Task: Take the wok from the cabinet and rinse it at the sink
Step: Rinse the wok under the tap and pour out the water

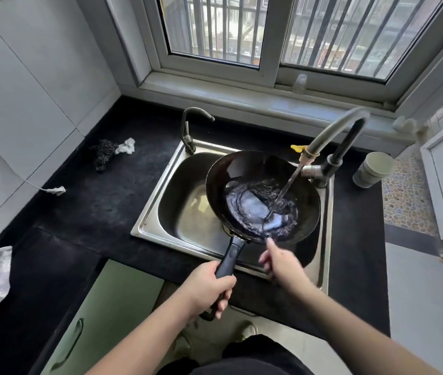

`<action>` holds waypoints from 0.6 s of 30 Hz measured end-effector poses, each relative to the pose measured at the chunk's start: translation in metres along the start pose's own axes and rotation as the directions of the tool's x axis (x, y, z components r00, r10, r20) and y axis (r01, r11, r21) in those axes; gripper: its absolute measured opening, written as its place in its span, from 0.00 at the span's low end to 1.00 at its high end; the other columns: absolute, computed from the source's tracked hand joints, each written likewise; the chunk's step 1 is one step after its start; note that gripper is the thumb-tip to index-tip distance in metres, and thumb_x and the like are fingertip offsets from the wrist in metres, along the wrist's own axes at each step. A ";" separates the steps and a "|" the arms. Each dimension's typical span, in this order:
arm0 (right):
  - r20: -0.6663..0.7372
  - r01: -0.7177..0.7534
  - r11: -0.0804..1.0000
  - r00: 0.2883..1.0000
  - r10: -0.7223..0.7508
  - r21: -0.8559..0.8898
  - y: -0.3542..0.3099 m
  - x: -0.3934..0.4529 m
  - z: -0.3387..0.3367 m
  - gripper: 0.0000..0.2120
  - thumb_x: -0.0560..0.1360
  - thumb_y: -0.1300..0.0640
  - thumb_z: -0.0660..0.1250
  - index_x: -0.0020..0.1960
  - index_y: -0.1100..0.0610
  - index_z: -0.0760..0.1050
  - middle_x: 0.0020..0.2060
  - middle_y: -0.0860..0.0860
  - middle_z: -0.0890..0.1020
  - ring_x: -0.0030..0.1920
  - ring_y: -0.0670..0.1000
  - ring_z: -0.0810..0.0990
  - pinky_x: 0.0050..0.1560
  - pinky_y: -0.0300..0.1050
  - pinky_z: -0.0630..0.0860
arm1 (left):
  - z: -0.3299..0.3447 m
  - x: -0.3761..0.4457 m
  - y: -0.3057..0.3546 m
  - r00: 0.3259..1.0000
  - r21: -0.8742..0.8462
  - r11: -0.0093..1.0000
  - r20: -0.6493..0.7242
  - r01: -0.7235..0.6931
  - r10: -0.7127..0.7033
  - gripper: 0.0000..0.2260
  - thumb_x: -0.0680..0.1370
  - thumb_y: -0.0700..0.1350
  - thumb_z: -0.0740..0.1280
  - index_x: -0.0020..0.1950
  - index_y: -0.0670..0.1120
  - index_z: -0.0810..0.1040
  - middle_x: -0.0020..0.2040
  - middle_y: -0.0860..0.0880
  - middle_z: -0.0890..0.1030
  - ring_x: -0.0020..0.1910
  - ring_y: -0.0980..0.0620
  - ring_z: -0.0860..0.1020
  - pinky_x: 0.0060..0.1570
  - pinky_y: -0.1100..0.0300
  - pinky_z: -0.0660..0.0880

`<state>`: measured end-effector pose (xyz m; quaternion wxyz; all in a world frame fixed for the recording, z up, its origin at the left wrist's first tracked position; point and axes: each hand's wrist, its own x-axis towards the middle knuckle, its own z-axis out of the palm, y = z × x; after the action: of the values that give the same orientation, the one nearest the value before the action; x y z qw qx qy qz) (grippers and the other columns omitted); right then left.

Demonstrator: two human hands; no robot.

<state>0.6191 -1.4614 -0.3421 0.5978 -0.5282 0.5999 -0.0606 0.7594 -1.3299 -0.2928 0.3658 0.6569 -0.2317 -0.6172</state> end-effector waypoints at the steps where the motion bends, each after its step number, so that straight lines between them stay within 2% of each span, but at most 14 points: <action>1: 0.125 -0.105 0.992 0.988 0.095 0.077 0.001 -0.009 0.015 0.29 0.81 0.41 0.51 0.35 0.58 0.77 0.25 0.51 0.76 0.23 0.47 0.72 0.25 0.37 0.66 | -0.001 -0.001 0.003 1.000 -0.007 1.000 0.008 -0.003 0.003 0.05 0.77 0.38 0.63 0.43 0.41 0.68 0.28 0.47 0.73 0.20 0.52 0.68 0.20 0.63 0.67; 3: 0.323 -0.254 0.930 0.932 0.162 0.266 -0.008 -0.018 0.036 0.33 0.80 0.36 0.49 0.43 0.62 0.79 0.32 0.54 0.80 0.31 0.50 0.78 0.29 0.40 0.72 | -0.002 -0.002 0.010 1.000 -0.018 1.000 0.024 -0.005 0.006 0.05 0.77 0.36 0.62 0.42 0.41 0.68 0.27 0.48 0.73 0.19 0.52 0.68 0.19 0.64 0.67; 5: 0.456 -0.376 0.791 0.879 0.139 0.482 -0.025 -0.021 0.048 0.35 0.79 0.34 0.51 0.49 0.65 0.79 0.40 0.58 0.82 0.41 0.56 0.81 0.39 0.46 0.77 | -0.005 -0.003 0.017 0.999 -0.032 0.999 0.038 -0.002 0.003 0.05 0.77 0.34 0.61 0.43 0.41 0.68 0.27 0.47 0.72 0.19 0.53 0.68 0.19 0.64 0.67; 7: 0.515 -0.469 0.631 0.848 0.125 0.618 -0.039 -0.025 0.056 0.31 0.78 0.36 0.56 0.49 0.66 0.77 0.44 0.60 0.82 0.45 0.58 0.81 0.46 0.51 0.77 | -0.010 -0.005 0.022 0.999 -0.041 0.999 0.051 0.005 -0.003 0.06 0.77 0.34 0.61 0.42 0.41 0.68 0.28 0.47 0.72 0.19 0.52 0.68 0.19 0.64 0.67; 8: 0.526 -0.490 0.591 0.841 0.127 0.641 -0.044 -0.027 0.060 0.28 0.78 0.38 0.58 0.49 0.65 0.76 0.44 0.60 0.82 0.45 0.58 0.81 0.46 0.51 0.77 | -0.012 -0.006 0.024 0.998 -0.041 0.999 0.056 0.008 -0.005 0.06 0.77 0.33 0.61 0.41 0.41 0.68 0.29 0.46 0.72 0.20 0.52 0.68 0.19 0.64 0.67; 12: 0.555 -0.539 0.585 0.813 0.173 0.606 -0.055 -0.040 0.076 0.23 0.76 0.40 0.62 0.47 0.62 0.74 0.47 0.60 0.81 0.45 0.58 0.79 0.49 0.51 0.73 | -0.017 -0.012 0.027 0.998 -0.060 0.998 0.060 0.020 -0.016 0.08 0.77 0.33 0.60 0.39 0.42 0.69 0.29 0.46 0.72 0.19 0.54 0.69 0.18 0.65 0.66; 14: 0.544 -0.533 0.598 0.818 0.186 0.599 -0.059 -0.048 0.081 0.17 0.75 0.44 0.65 0.43 0.60 0.75 0.46 0.59 0.82 0.44 0.58 0.78 0.47 0.50 0.72 | -0.019 -0.015 0.028 0.997 -0.093 0.995 0.070 0.034 -0.027 0.08 0.78 0.32 0.59 0.40 0.42 0.70 0.28 0.45 0.71 0.18 0.54 0.69 0.17 0.66 0.66; 16: 0.534 -0.507 0.612 0.831 0.158 0.607 -0.060 -0.055 0.086 0.13 0.70 0.48 0.69 0.37 0.58 0.76 0.43 0.57 0.78 0.39 0.57 0.74 0.42 0.48 0.70 | -0.022 -0.019 0.031 0.994 -0.138 0.989 0.095 0.061 -0.048 0.08 0.78 0.32 0.59 0.41 0.42 0.70 0.27 0.46 0.71 0.17 0.55 0.68 0.16 0.67 0.66; 18: 0.547 -0.484 0.645 0.828 0.120 0.591 -0.057 -0.062 0.088 0.15 0.70 0.46 0.68 0.32 0.57 0.79 0.32 0.55 0.75 0.29 0.54 0.72 0.32 0.44 0.71 | -0.028 -0.023 0.035 0.988 -0.190 0.976 0.137 0.103 -0.077 0.09 0.79 0.33 0.59 0.41 0.43 0.70 0.26 0.47 0.71 0.17 0.56 0.68 0.16 0.69 0.65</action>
<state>0.7032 -1.3933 -0.2860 0.8789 -0.1437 0.4514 -0.0553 0.7890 -1.3290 -0.2518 0.3847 0.5861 -0.1628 -0.6942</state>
